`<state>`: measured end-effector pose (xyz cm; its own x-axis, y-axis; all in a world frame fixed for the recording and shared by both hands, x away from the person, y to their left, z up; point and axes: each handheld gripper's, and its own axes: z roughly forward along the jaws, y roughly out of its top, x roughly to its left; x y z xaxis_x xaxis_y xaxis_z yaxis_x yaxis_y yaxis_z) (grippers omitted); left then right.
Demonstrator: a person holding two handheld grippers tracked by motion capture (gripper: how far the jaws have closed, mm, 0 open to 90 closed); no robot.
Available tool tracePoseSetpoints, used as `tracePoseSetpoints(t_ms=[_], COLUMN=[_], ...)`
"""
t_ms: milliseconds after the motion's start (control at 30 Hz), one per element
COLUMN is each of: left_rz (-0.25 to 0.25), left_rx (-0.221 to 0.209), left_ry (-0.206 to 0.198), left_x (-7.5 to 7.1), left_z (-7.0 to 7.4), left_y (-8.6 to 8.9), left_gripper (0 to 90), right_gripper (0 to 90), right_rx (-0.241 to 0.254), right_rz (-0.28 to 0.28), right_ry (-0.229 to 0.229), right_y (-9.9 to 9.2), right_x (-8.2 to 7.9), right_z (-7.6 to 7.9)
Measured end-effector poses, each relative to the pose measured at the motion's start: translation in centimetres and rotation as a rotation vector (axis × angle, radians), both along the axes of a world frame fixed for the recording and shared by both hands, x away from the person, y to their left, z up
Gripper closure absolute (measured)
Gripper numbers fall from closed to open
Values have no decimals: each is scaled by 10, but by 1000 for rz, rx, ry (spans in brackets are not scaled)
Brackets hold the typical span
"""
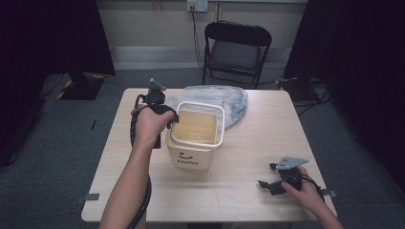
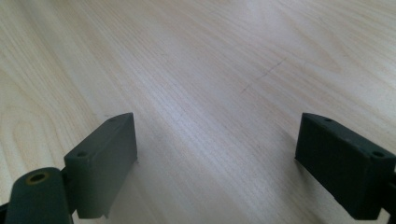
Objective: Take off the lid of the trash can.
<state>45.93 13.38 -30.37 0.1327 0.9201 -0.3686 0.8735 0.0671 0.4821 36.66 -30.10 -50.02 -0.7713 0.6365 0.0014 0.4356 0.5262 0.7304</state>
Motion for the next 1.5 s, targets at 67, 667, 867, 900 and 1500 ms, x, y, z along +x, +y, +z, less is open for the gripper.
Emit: tracePoseSetpoints(t_ms=[67, 667, 867, 900, 1500], left_rz=[-6, -5, 13, 20, 45], left_rx=[1, -20, -8, 5, 4], left_ry=[1, 17, 21, 18, 41], left_x=[-1, -11, -15, -16, -23], left_z=[2, 3, 5, 5, -3], left_y=[0, 25, 38, 41, 71], left_gripper=[769, 770, 772, 774, 819], right_gripper=[117, 117, 117, 117, 117], right_rx=[0, 0, 0, 0, -1], right_rz=[0, 0, 0, 1, 0], right_ry=[0, 0, 0, 1, 0], right_y=[0, 0, 0, 0, 0], right_x=[0, 0, 0, 0, 0], right_z=[0, 0, 0, 0, 0])
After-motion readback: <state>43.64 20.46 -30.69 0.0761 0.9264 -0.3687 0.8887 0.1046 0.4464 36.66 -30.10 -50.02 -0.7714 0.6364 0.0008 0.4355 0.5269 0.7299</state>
